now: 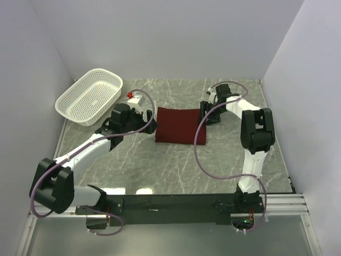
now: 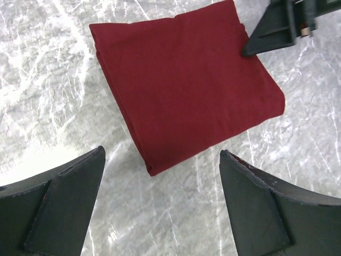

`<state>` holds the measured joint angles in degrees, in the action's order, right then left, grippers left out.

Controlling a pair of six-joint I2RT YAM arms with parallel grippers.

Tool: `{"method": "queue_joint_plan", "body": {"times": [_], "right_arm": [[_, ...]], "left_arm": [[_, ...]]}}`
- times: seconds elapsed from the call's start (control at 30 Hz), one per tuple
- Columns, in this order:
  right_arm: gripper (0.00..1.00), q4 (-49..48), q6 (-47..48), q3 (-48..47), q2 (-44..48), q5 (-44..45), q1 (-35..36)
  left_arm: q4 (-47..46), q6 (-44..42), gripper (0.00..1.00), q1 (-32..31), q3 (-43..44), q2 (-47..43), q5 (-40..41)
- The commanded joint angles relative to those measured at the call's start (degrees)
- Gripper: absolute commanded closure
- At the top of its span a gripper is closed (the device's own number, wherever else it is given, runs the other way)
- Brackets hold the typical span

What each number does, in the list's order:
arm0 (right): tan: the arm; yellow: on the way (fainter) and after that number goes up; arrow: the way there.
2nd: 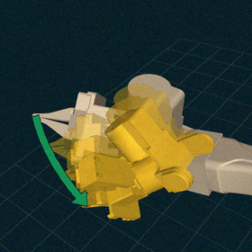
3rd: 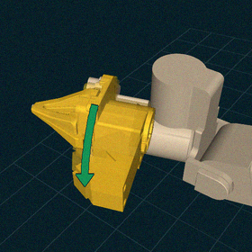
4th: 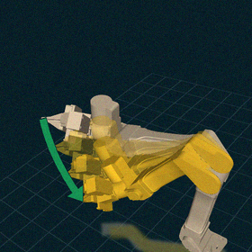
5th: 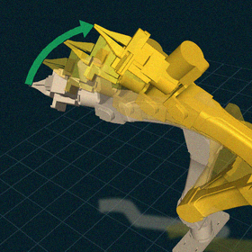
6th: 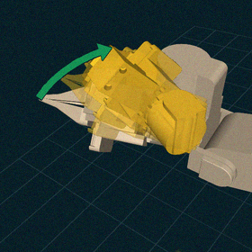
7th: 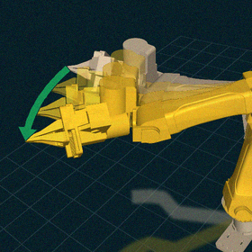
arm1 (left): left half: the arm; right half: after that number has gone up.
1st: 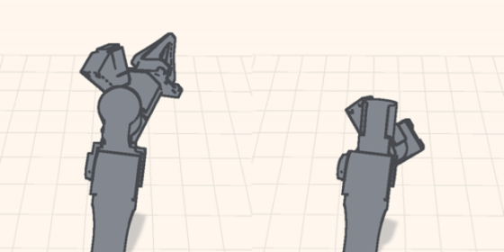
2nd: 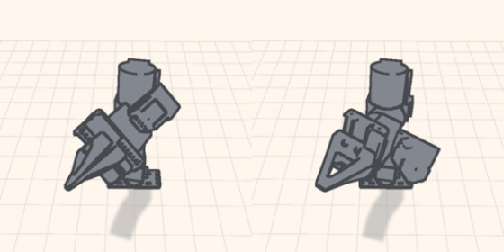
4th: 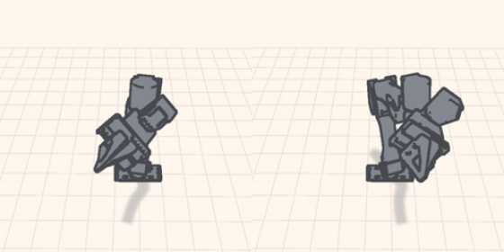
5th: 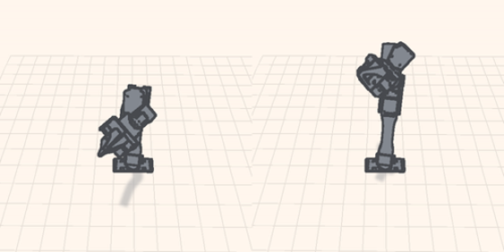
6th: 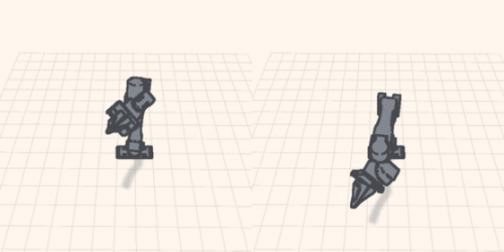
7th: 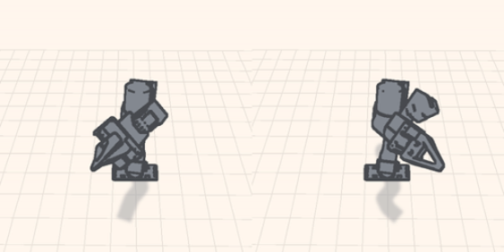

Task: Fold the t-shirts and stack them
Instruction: Neatly place the folded tshirt to the corner

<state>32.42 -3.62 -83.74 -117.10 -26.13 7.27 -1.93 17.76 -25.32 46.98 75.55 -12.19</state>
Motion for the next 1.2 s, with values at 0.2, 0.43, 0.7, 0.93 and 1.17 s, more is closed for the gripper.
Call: {"method": "queue_joint_plan", "body": {"times": [0.2,0.43,0.7,0.93,1.17], "right_arm": [[0.35,0.7,-3.0,-4.1,-4.9,-0.6,0.9],[0.51,2.5,-1.1,-6.1,-5.3,-4.0,1.9],[1.0,5.7,3.1,-10.6,-4.5,3.3,-0.8],[1.0,11.1,14.2,-16.4,-5.3,9.2,-7.0],[1.0,15.7,23.4,-27.5,-10.3,18.5,-18.0]], "left_arm": [[-0.5,1.8,0.06,0.2,-3.4,-6.2,0.0],[0.8,1.9,0.06,0.2,-4.4,-8.7,0.1],[1.8,1.3,0.06,0.2,-4.9,-9.5,0.4],[1.8,0.2,0.06,0.2,-5.1,-9.7,0.6],[1.6,0.1,0.06,0.2,-6.3,-10.2,0.0]]}}
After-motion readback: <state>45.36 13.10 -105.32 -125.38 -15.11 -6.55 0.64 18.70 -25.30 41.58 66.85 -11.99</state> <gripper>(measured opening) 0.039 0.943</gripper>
